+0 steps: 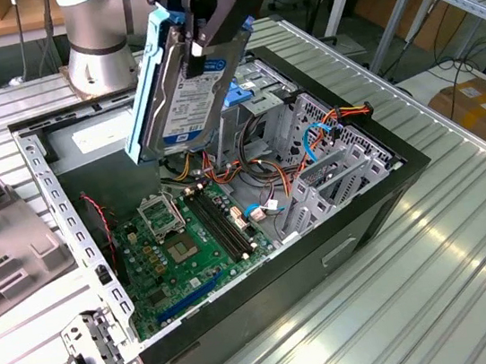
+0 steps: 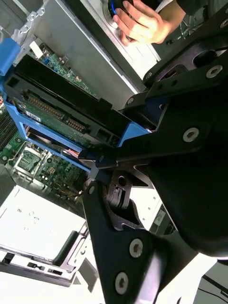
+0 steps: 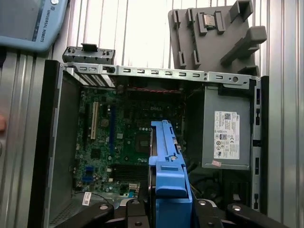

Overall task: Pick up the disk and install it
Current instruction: 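Pick up the disk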

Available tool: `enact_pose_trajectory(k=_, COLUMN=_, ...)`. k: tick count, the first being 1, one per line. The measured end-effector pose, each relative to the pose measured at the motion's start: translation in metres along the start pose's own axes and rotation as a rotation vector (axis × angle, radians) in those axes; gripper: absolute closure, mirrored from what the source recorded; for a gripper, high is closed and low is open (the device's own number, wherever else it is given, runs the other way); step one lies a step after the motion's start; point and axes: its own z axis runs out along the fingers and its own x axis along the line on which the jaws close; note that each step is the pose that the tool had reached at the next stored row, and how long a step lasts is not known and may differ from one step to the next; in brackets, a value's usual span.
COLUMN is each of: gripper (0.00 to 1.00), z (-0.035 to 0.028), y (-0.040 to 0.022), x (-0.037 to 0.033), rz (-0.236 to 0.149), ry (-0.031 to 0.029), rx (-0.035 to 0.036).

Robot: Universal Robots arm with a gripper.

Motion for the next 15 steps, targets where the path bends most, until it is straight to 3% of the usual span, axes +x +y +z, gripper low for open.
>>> enact_pose_trajectory(k=15, gripper=0.63, z=0.0014, y=-0.0251, x=0.0366, rz=0.0, ry=-0.0005, rx=-0.0005)
